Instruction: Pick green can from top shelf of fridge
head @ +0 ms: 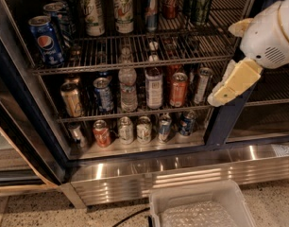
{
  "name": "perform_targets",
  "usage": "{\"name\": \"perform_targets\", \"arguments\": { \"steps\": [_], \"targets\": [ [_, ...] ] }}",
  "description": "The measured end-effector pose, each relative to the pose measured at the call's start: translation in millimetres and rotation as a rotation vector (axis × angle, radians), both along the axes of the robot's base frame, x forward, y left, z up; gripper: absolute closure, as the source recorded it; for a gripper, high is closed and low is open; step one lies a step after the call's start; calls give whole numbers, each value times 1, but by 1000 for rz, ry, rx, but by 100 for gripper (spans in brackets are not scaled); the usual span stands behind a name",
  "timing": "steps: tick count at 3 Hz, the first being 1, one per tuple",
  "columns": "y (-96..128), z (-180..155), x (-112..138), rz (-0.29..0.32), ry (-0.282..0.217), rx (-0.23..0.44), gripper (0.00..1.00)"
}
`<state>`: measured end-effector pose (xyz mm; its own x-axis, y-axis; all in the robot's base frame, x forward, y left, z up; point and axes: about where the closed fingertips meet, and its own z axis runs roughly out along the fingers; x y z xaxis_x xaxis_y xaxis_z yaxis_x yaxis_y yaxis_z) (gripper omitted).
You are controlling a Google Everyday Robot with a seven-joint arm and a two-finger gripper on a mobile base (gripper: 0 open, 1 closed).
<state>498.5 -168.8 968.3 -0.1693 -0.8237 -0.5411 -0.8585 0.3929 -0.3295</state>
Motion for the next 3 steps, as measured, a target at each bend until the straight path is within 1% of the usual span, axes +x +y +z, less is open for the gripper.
{"name": "perform_targets", "arguments": {
  "steps": [1,2,3],
  "targets": [
    [1,1,0,-1,-4,2,0],
    [11,0,2,-6,-19,30,0],
    [46,-21,14,-39,-15,106,0]
  ]
}}
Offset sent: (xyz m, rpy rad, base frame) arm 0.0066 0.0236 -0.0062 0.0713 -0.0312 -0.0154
